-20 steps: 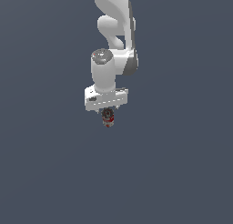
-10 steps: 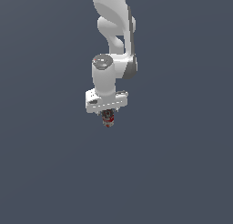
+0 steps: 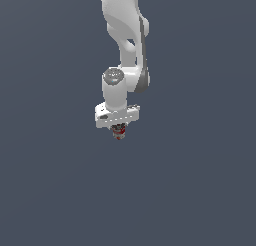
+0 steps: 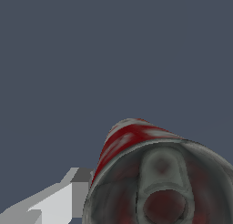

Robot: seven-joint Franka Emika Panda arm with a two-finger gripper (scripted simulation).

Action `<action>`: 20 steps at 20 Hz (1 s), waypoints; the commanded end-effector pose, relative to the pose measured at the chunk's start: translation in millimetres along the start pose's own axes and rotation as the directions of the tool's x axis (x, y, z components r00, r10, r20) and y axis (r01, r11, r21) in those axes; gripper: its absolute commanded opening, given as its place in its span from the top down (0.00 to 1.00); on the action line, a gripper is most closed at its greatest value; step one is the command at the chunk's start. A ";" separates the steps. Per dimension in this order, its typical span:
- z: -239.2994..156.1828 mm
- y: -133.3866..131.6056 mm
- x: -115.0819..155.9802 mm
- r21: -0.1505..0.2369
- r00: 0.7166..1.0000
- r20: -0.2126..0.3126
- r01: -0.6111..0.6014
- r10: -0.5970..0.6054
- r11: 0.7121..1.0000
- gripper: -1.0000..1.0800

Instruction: Pick up the object and move it to a goal position.

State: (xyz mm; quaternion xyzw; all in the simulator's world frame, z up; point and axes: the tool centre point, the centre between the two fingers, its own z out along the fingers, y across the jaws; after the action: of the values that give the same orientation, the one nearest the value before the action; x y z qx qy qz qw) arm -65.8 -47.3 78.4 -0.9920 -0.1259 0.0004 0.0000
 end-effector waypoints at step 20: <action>-25.8 13.4 4.2 0.000 1.000 -0.001 0.000 0.000 1.000 1.00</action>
State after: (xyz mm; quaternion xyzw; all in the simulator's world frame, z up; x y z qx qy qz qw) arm -61.5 -55.9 95.6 -0.9920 -0.1259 0.0021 0.0004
